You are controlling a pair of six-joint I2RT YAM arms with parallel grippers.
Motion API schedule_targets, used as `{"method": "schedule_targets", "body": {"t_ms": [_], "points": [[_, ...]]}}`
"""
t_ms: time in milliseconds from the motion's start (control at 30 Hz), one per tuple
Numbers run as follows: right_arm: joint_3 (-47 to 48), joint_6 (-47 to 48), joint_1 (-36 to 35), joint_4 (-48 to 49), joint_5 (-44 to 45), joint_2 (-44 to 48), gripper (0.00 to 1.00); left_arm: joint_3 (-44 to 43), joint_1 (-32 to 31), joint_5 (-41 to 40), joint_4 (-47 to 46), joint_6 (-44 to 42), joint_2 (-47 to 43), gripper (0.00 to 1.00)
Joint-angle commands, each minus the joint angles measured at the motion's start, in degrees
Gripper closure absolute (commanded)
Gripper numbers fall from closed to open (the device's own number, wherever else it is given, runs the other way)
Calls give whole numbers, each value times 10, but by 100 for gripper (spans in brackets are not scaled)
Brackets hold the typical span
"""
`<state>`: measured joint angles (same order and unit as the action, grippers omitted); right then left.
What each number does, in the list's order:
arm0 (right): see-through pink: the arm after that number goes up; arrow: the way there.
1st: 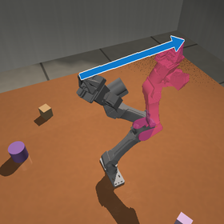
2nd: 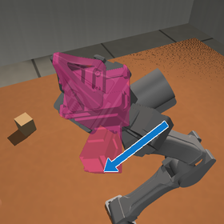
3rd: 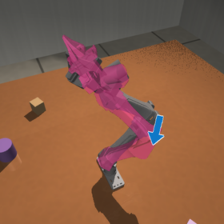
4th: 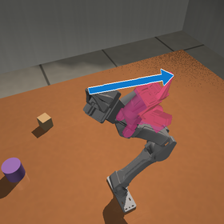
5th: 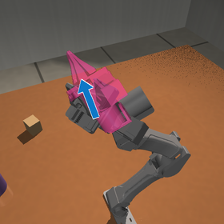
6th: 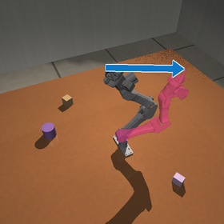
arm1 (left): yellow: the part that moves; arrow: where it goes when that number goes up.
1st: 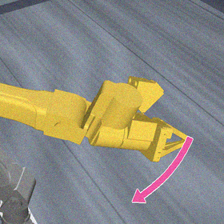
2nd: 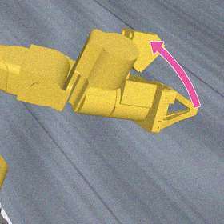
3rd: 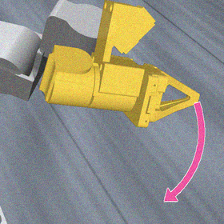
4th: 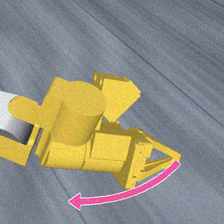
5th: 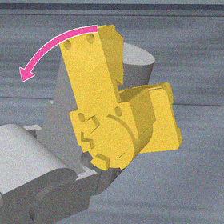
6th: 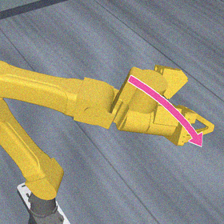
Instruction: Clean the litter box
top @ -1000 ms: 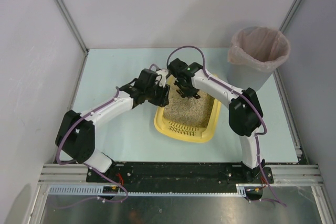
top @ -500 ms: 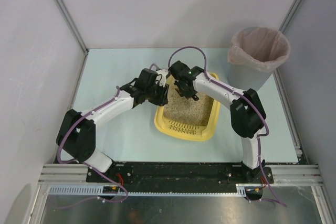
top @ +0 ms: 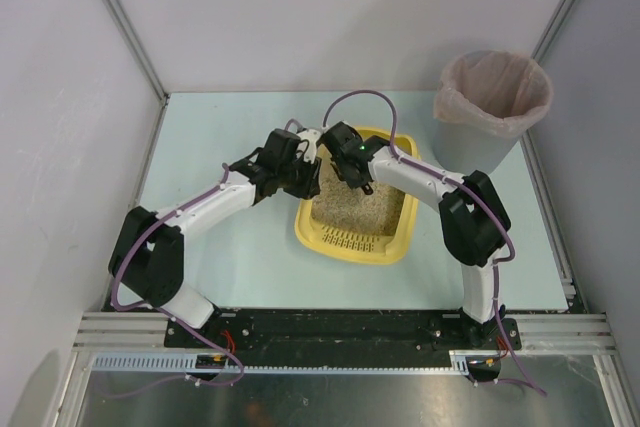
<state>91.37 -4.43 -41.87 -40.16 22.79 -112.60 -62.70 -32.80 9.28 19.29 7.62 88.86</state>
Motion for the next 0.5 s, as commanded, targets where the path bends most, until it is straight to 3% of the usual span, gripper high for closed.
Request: {"method": "schedule_targets", "body": {"t_ms": [0, 467], "points": [[4, -38, 17, 131, 46, 2, 100, -20, -3, 44, 0, -3, 3, 63], [3, -125, 20, 192, 93, -12, 100, -20, -5, 46, 1, -1, 4, 63]]}}
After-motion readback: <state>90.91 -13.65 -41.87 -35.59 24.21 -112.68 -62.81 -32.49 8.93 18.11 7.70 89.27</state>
